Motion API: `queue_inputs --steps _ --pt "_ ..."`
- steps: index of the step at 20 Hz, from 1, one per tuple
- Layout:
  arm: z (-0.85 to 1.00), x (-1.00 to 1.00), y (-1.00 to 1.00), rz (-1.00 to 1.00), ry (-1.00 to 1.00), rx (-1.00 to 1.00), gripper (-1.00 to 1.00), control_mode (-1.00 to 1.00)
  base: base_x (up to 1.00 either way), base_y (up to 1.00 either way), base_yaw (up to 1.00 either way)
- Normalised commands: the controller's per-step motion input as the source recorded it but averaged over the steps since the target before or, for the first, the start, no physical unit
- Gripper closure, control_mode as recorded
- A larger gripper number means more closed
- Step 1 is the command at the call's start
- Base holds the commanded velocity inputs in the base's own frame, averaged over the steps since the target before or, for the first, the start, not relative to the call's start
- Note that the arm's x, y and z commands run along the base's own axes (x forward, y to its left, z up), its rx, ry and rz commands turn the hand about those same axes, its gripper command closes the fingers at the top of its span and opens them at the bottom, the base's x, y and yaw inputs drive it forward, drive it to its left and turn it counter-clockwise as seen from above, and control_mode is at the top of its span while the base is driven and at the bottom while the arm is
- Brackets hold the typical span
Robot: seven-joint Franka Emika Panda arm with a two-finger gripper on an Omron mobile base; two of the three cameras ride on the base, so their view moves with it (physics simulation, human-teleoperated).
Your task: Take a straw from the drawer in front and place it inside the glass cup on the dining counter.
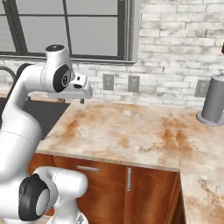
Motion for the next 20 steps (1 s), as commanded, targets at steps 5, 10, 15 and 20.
queue_inputs --steps 5,10,15,20 --pt "0.0 0.0 0.0 0.0 0.0 0.0 -1.0 1.0 0.0 0.58 -0.22" --pt "0.0 0.0 0.0 0.0 0.0 0.0 -1.0 1.0 0.0 0.49 -0.36" --pt "0.0 0.0 0.0 0.0 0.0 0.0 -1.0 1.0 0.0 0.38 -0.45" --pt "0.0 0.0 0.0 0.0 0.0 0.0 -1.0 1.0 -0.04 0.31 -0.44"
